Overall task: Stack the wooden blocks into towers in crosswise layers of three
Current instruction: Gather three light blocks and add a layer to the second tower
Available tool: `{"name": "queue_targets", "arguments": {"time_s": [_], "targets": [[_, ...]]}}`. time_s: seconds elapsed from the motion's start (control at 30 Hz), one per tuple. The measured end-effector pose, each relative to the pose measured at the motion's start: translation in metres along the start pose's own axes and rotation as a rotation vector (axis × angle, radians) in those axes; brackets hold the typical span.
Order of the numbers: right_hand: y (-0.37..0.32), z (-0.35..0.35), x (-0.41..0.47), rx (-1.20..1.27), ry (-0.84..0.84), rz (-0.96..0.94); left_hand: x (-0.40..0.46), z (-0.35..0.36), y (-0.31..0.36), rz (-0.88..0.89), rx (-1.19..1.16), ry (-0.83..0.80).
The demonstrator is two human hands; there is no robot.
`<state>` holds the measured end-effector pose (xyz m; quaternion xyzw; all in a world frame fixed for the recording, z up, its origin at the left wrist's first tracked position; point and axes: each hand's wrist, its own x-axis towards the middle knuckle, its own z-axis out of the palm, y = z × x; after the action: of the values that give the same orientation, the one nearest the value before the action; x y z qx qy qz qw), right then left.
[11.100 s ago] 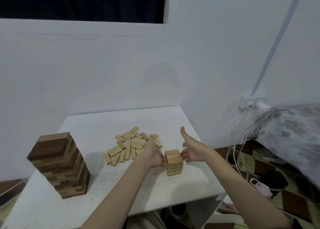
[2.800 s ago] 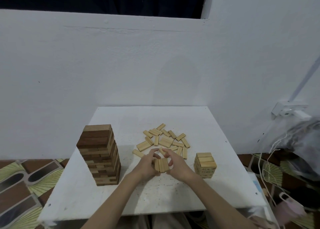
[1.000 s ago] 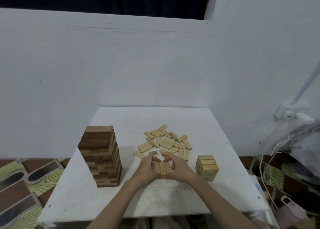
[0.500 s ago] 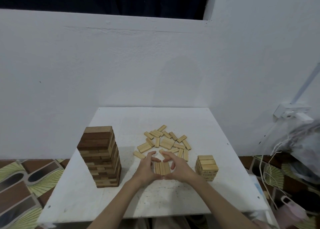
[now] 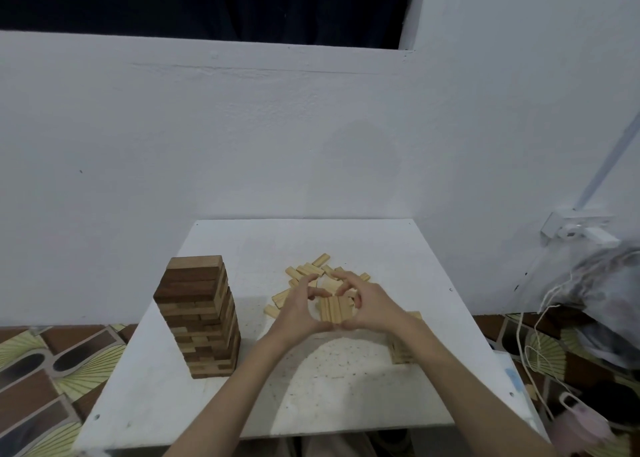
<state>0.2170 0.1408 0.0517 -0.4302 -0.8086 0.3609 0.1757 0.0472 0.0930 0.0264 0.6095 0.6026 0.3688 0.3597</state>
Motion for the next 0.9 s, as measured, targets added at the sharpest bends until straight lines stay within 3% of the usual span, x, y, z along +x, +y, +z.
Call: {"name": "queue_targets", "arguments": {"time_s": [0.37,0.9], "targets": [[0.01,-0.072,-0.037,-0.019,-0.011,0.048,0.004,0.038,0.06,0.119,0.012,-0.015],[0.062,-0.089,-0.07,0.009,-0.037,0.179,0.003,0.107,0.065,0.064,-0.022,-0.047]]}}
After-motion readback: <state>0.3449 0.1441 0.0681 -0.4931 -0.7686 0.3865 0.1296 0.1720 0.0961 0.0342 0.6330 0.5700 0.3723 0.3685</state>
